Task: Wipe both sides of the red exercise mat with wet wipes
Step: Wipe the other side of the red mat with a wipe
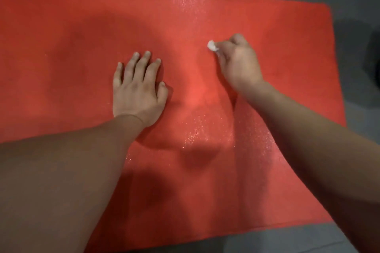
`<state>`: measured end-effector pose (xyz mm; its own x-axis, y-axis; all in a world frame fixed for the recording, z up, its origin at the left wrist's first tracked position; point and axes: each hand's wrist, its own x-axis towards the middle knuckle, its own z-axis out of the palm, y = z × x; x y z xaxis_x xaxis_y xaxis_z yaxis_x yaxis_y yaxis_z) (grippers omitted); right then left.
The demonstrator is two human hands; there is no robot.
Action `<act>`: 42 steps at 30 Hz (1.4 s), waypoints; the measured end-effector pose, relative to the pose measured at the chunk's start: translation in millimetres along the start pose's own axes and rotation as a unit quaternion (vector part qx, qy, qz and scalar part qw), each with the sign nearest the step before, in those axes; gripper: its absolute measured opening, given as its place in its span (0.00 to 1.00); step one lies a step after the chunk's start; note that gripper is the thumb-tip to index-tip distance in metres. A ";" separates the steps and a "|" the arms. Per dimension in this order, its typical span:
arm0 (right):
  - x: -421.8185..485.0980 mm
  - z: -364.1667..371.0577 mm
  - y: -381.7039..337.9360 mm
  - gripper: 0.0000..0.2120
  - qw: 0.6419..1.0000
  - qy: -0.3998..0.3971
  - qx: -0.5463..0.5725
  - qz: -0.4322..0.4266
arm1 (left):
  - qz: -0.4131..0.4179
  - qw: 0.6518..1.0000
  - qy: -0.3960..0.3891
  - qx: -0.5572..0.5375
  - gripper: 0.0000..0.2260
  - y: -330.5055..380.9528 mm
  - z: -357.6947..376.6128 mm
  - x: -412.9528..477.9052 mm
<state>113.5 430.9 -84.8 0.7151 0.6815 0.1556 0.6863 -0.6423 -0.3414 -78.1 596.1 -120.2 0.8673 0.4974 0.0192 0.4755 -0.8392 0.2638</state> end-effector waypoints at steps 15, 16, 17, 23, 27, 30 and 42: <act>37.8 19.2 -7.4 0.21 0.999 0.016 0.016 0.036 | 0.009 0.999 0.013 0.033 0.26 -1.1 2.9 1.8; 38.0 23.1 -12.7 0.21 0.999 0.020 0.015 0.043 | 0.009 0.999 0.013 0.033 0.26 -0.9 3.3 1.7; 34.0 26.5 -23.5 0.19 1.000 0.009 0.019 0.022 | 0.009 0.999 0.013 0.034 0.26 -0.6 3.8 1.5; 16.9 24.9 -48.0 0.13 0.980 -0.110 0.066 -0.153 | 0.008 0.999 0.012 0.036 0.27 -1.4 4.2 0.5; 49.5 22.2 -12.3 0.19 1.000 0.000 0.014 0.019 | 0.004 0.999 0.006 0.036 0.26 -0.3 3.6 1.8; 39.0 29.8 -32.1 0.15 0.999 -0.014 0.020 -0.020 | 0.004 0.999 0.005 0.035 0.27 -0.8 3.5 1.7; 85.2 36.1 -26.6 0.15 0.999 0.024 0.006 0.036 | -0.004 1.000 0.010 0.026 0.27 -1.7 1.8 3.2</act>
<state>151.4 518.8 -95.9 0.7686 0.6153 0.1749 0.6310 -0.6845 -0.3651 -75.8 598.7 -122.2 0.8609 0.5074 0.0373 0.4891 -0.8455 0.2142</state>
